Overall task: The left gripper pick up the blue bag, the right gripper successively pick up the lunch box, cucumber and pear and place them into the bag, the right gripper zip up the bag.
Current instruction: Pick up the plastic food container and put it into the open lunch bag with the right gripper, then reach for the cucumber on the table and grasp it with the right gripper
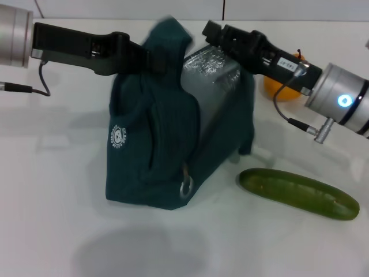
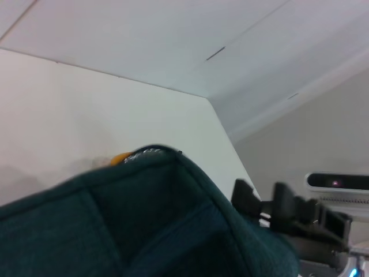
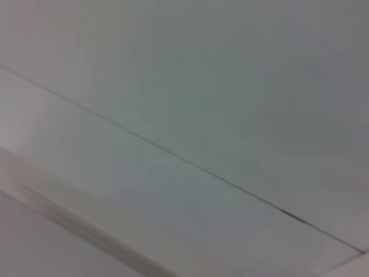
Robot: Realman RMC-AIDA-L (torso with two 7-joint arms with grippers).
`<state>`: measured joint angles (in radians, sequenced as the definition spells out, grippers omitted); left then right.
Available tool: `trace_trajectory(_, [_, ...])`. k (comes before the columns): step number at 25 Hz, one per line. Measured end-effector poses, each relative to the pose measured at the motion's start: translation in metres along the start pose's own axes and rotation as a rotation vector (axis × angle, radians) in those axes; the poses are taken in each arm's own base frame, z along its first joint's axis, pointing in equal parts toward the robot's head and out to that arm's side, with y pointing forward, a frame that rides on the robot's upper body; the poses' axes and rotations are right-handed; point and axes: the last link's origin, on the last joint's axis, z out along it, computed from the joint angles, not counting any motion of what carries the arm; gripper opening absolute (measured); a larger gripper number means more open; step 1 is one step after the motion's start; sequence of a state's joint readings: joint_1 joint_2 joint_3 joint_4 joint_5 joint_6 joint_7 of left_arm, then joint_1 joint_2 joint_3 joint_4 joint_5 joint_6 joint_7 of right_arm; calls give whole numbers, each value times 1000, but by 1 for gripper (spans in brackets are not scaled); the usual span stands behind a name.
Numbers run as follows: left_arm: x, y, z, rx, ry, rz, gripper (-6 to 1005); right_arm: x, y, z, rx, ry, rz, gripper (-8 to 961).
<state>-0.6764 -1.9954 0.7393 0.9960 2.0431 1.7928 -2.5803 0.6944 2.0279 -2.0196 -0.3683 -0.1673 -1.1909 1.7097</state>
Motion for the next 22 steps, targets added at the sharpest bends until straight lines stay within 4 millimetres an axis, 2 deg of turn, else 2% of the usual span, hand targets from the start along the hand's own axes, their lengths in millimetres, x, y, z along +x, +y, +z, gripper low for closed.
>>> trace_trajectory(4, [0, -1, -2, 7, 3, 2, 40, -6, 0, -15, -24, -61, 9, 206])
trace_trajectory(9, [0, -2, -5, 12, 7, 0, 40, -28, 8, -56, -106, -173, -99, 420])
trace_trajectory(12, [-1, -3, -8, 20, 9, -2, 40, -43, 12, -84, -119, -172, -208, 525])
trace_trajectory(16, [-1, -5, -12, 29, 12, -4, 40, -54, 11, -104, -65, 32, -340, 646])
trace_trajectory(19, [0, -5, -11, 29, 12, -2, 40, -65, 10, -102, -22, 188, -439, 695])
trace_trajectory(22, [1, -5, -11, 31, 16, -1, 40, -79, 13, -87, 35, 370, -556, 744])
